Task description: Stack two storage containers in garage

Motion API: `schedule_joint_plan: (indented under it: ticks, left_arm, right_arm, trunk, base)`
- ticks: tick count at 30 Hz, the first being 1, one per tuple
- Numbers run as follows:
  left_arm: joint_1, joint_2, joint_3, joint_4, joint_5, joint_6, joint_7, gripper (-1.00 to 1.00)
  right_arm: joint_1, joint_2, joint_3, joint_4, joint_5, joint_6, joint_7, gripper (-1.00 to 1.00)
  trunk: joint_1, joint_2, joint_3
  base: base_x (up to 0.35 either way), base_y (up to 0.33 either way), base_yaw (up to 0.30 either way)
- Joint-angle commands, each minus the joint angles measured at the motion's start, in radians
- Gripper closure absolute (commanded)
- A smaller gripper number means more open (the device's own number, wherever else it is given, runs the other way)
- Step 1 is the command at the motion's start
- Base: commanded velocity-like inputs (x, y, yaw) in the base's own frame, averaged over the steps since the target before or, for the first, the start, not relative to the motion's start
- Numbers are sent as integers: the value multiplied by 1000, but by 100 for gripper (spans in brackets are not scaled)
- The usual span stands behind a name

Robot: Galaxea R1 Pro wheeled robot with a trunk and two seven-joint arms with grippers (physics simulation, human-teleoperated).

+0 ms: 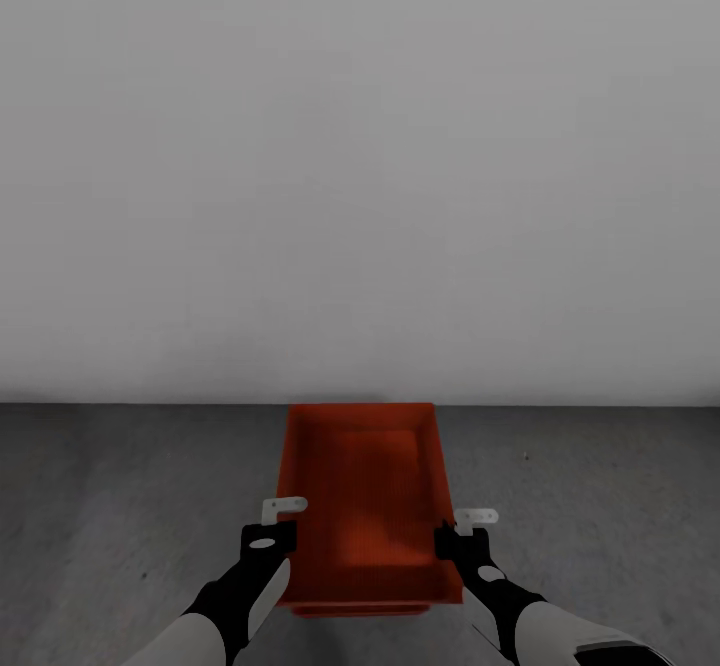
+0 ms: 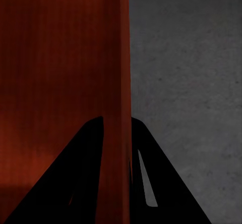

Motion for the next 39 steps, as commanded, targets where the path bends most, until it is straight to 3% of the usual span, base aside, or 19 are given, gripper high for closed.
schedule_joint_plan:
  ticks: [1, 7, 39]
  left_arm:
    - [-1, -2, -4, -15, -1, 4, 7, 100]
    - [-1, -3, -4, -15, -1, 6, 8, 100]
    - [-1, -4, -4, -15, -1, 6, 7, 100]
  right_arm:
    - [0, 0, -11, 4, -6, -2, 1, 100]
    - [0, 0, -11, 4, -7, -2, 1, 100]
    - [0, 0, -11, 3, -7, -2, 1, 100]
  trunk:
    - [0, -1, -1]
    - [0, -1, -1]
    - [123, -225, -101]
  base:
    - [0, 0, 0]
    - [0, 0, 0]
    - [0, 0, 0]
